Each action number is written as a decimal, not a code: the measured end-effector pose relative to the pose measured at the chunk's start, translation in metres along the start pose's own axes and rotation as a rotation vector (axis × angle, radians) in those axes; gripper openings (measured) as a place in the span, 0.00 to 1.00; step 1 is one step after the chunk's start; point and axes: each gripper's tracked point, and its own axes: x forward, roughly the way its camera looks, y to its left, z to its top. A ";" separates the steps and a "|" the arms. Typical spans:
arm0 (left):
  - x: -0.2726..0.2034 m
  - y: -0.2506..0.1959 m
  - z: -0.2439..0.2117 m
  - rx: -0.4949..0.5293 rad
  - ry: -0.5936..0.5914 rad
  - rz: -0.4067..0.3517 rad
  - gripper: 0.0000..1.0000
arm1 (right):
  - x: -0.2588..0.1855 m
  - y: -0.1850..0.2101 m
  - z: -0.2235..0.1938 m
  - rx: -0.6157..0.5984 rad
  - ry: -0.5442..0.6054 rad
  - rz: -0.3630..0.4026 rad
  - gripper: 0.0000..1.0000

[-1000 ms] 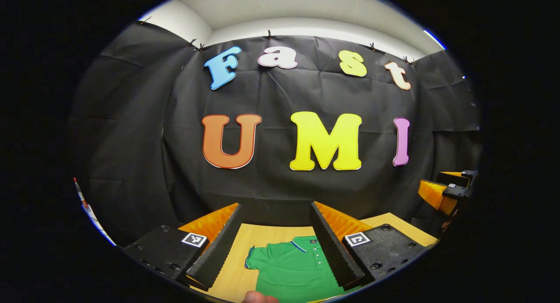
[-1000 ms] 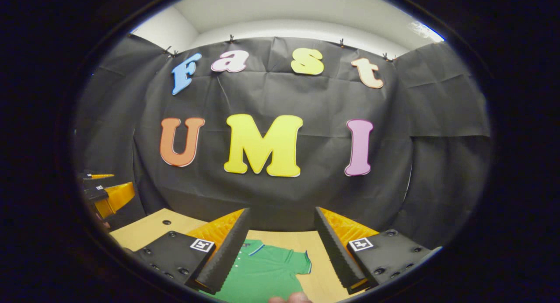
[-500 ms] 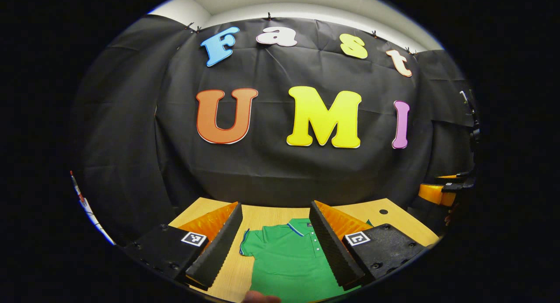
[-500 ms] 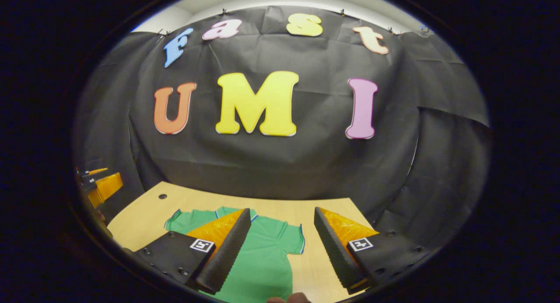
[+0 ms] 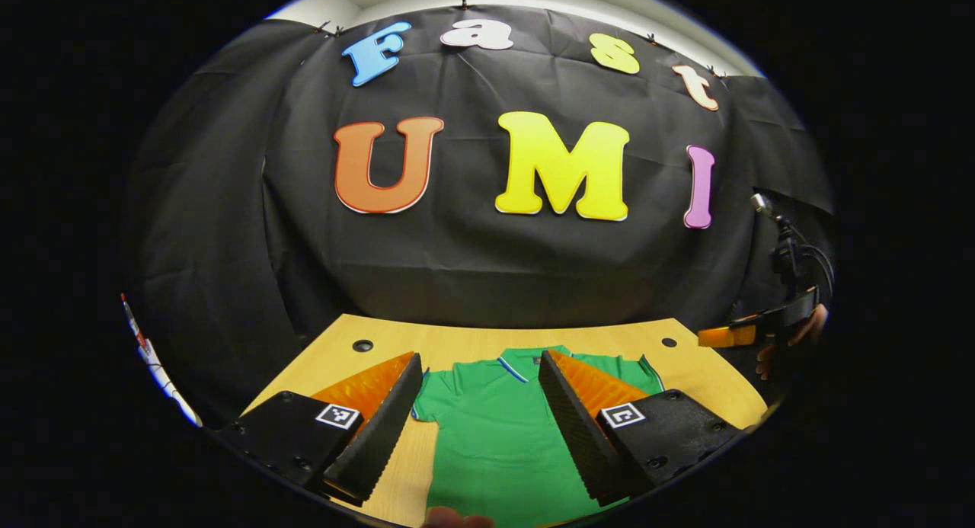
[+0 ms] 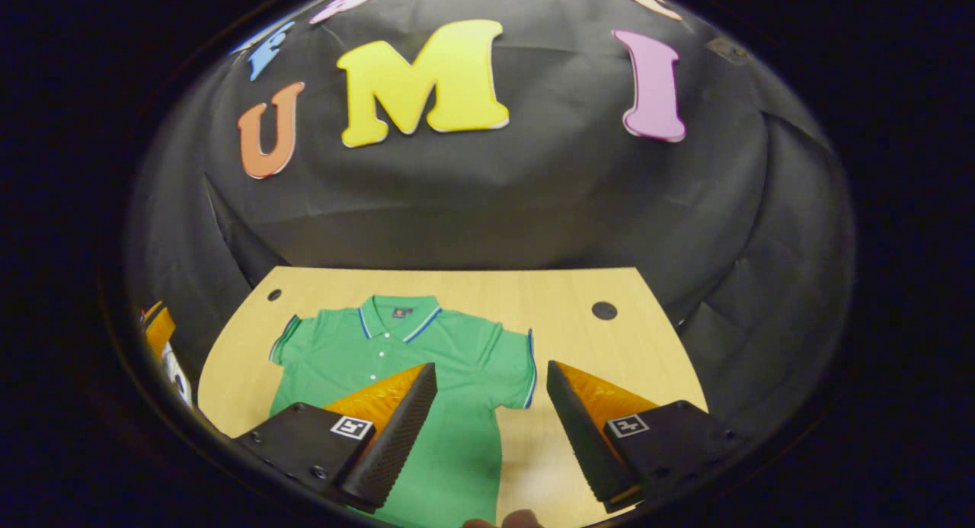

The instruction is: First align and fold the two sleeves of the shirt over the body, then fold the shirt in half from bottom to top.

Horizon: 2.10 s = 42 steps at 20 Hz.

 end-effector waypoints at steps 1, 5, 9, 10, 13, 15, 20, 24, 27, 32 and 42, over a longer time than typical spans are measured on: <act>0.002 -0.003 -0.003 -0.006 0.008 -0.007 0.99 | 0.018 -0.008 -0.004 0.017 0.038 0.000 0.93; 0.012 -0.001 -0.016 0.020 0.048 0.010 0.99 | 0.083 -0.036 -0.024 0.085 0.202 -0.003 0.94; 0.018 0.011 -0.024 -0.004 0.069 0.054 0.99 | 0.132 -0.053 -0.050 0.079 0.319 -0.017 0.95; 0.019 0.012 -0.028 -0.014 0.079 0.065 0.99 | 0.140 -0.053 -0.058 0.069 0.346 -0.015 0.98; 0.017 0.011 -0.042 -0.042 0.117 0.074 0.99 | 0.164 -0.055 -0.066 0.040 0.375 -0.015 0.86; 0.016 0.008 -0.051 -0.055 0.136 0.077 0.99 | 0.175 -0.056 -0.064 0.032 0.372 -0.019 0.77; 0.015 0.001 -0.063 -0.064 0.175 0.081 0.99 | 0.194 -0.053 -0.070 0.038 0.397 -0.007 0.72; 0.016 0.003 -0.064 -0.051 0.179 0.092 0.99 | 0.206 -0.057 -0.079 0.065 0.421 -0.024 0.51; 0.017 0.004 -0.065 -0.047 0.188 0.097 0.99 | 0.209 -0.056 -0.082 0.067 0.424 -0.024 0.40; 0.016 0.005 -0.067 -0.043 0.202 0.106 0.99 | 0.211 -0.059 -0.081 0.053 0.425 -0.055 0.13; 0.007 0.021 -0.069 -0.071 0.194 0.127 0.99 | 0.182 -0.037 -0.048 0.115 0.353 -0.046 0.07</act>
